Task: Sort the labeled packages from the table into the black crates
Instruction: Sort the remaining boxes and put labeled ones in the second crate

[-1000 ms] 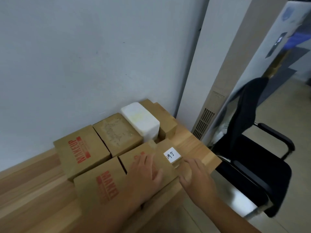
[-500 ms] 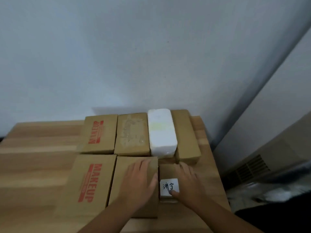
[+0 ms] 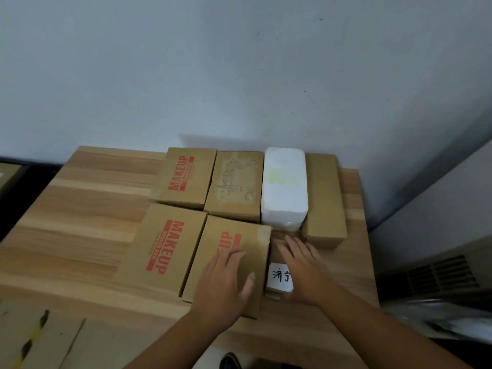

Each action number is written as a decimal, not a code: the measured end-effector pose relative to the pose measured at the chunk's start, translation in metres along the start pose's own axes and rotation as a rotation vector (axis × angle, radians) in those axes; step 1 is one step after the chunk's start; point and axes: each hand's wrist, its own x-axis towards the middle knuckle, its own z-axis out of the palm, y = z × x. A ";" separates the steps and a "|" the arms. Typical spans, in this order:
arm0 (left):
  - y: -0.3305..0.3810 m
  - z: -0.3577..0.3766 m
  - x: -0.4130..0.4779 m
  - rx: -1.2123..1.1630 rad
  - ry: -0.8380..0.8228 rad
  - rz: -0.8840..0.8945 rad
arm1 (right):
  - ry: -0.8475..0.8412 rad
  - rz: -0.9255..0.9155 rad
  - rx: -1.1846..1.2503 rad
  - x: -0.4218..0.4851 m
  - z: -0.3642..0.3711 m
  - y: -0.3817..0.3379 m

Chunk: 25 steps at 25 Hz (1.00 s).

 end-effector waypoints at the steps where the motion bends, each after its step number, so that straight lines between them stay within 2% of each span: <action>1: -0.001 0.000 -0.003 -0.013 -0.002 0.000 | -0.001 0.006 0.021 -0.001 -0.002 0.000; 6: -0.004 -0.006 -0.004 -0.217 -0.002 -0.099 | 0.075 0.038 0.034 -0.036 -0.024 0.005; 9: 0.004 -0.009 0.009 -0.344 -0.028 -0.181 | 0.195 0.049 0.030 -0.071 -0.069 0.014; 14: 0.040 -0.009 0.027 -0.571 -0.157 -0.184 | 0.394 0.014 0.013 -0.121 -0.145 0.006; 17: 0.062 -0.014 0.028 -0.832 -0.295 -0.272 | 0.511 0.020 0.177 -0.138 -0.163 -0.003; 20: 0.073 -0.018 0.022 -1.260 -0.492 -0.455 | 0.588 0.050 0.450 -0.146 -0.164 -0.011; 21: 0.074 -0.020 0.018 -1.365 -0.552 -0.463 | 0.598 0.054 0.528 -0.148 -0.160 -0.013; 25: 0.080 -0.028 0.005 -1.526 -0.581 -0.475 | 0.572 0.062 0.698 -0.152 -0.136 -0.019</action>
